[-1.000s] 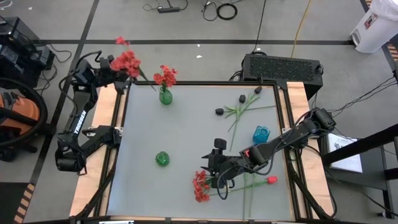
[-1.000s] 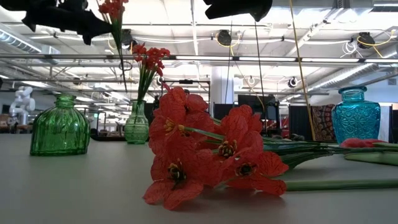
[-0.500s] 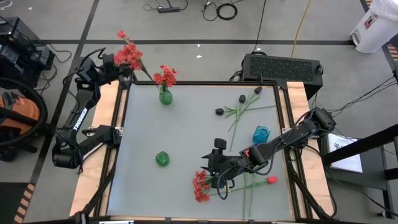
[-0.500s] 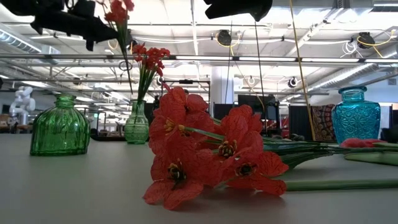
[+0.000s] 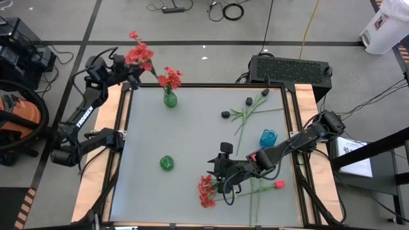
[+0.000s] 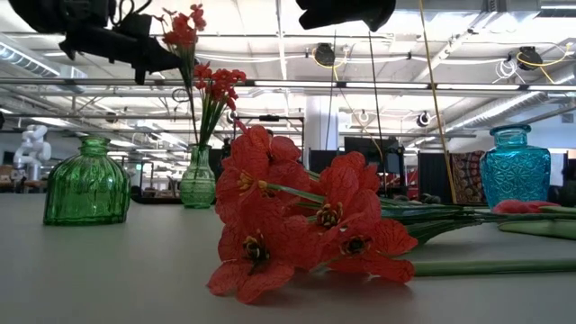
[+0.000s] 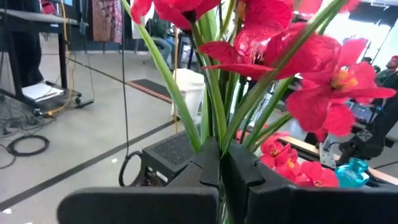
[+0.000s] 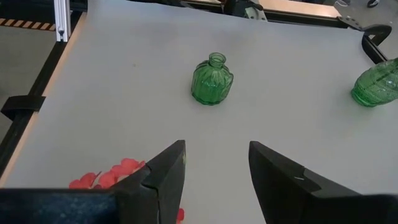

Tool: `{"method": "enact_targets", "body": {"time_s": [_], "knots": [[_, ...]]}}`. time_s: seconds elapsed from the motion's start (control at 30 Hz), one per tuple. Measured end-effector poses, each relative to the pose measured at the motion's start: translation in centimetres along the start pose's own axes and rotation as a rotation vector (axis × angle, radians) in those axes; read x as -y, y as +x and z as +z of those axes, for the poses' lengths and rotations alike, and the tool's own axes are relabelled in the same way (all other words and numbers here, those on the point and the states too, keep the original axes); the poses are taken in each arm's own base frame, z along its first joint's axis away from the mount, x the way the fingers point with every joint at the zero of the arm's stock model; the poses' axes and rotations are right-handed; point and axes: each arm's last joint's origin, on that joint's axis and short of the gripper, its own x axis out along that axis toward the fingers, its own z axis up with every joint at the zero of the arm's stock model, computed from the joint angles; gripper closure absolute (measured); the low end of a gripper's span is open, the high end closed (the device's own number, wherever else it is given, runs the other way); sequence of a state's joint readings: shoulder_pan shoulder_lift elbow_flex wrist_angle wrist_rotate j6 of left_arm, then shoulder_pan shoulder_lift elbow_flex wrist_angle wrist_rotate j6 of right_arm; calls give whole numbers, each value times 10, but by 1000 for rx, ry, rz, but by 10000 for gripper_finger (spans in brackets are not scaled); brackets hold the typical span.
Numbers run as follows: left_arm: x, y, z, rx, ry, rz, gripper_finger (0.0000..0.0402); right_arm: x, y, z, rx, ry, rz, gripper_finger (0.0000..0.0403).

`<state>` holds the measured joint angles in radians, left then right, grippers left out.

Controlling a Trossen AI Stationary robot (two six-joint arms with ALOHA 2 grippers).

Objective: Sort flowers into vase by color
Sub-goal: Put the top orange flowers into the top green vase

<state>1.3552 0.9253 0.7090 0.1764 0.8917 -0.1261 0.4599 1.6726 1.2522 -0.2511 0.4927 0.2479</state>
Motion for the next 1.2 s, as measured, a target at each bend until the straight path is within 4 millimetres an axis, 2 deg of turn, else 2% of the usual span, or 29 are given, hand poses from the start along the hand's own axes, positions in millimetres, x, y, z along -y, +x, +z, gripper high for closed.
{"method": "enact_targets", "body": {"time_s": [0.23,0.33,0.8,1.0,1.2], "knots": [[-4,8,-6,-23,-15,-4,398,0,0,-1,-5,0,-1,234],[-5,9,-7,-30,-29,-4,386,0,0,-1,-5,-1,-1,234],[-3,10,-7,-32,-59,-18,247,0,0,-1,-8,-2,-2,234],[2,6,-3,-19,-43,-20,238,0,0,-1,-8,-2,-1,234],[17,-6,8,31,18,-28,237,0,0,-1,-12,-4,-2,234]]}}
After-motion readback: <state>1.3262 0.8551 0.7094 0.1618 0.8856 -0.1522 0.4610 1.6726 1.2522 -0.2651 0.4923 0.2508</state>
